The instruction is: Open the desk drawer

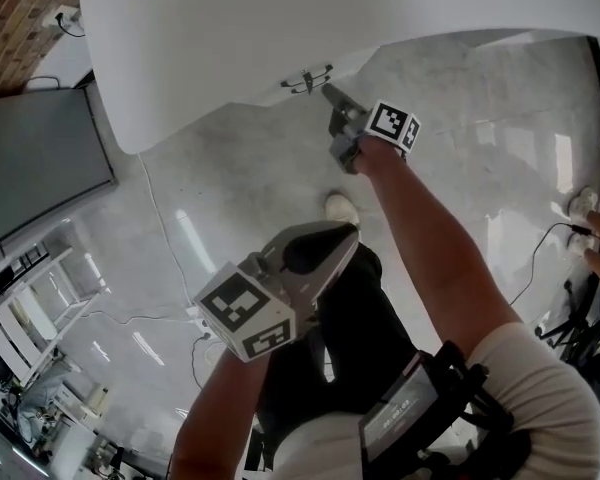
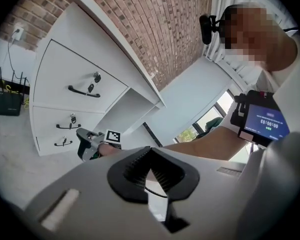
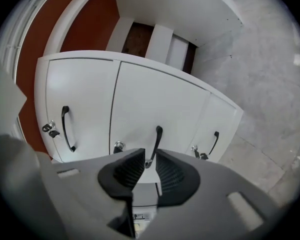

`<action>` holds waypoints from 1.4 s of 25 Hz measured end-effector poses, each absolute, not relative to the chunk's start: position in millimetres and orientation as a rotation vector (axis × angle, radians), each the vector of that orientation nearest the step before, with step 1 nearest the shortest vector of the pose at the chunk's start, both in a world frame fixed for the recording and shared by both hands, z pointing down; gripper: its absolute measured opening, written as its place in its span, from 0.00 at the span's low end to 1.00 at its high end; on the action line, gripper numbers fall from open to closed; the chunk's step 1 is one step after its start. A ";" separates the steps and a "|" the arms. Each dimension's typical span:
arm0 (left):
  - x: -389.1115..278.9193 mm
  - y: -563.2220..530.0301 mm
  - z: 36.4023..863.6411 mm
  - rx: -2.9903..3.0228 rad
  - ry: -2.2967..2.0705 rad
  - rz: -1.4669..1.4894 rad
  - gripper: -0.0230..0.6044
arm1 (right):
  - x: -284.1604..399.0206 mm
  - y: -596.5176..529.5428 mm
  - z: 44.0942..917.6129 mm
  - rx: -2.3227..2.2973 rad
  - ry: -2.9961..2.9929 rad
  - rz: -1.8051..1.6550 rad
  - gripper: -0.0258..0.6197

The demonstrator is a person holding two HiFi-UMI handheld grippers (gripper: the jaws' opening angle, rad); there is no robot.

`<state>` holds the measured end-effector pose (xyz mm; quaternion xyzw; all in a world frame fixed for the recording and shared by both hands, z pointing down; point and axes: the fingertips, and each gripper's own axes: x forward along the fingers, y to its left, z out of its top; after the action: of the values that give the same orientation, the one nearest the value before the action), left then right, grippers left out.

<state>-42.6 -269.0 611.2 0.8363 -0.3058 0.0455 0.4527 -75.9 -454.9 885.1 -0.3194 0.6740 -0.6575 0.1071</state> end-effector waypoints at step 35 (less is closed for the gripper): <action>-51.3 -250.3 617.5 2.050 -0.712 0.066 0.05 | -68.3 -427.4 904.1 -0.980 1.785 -1.938 0.08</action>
<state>-51.3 -250.3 617.5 0.8351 -0.2903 0.0269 0.4665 -68.3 -427.4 904.1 -0.3439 0.6264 -0.6800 0.1643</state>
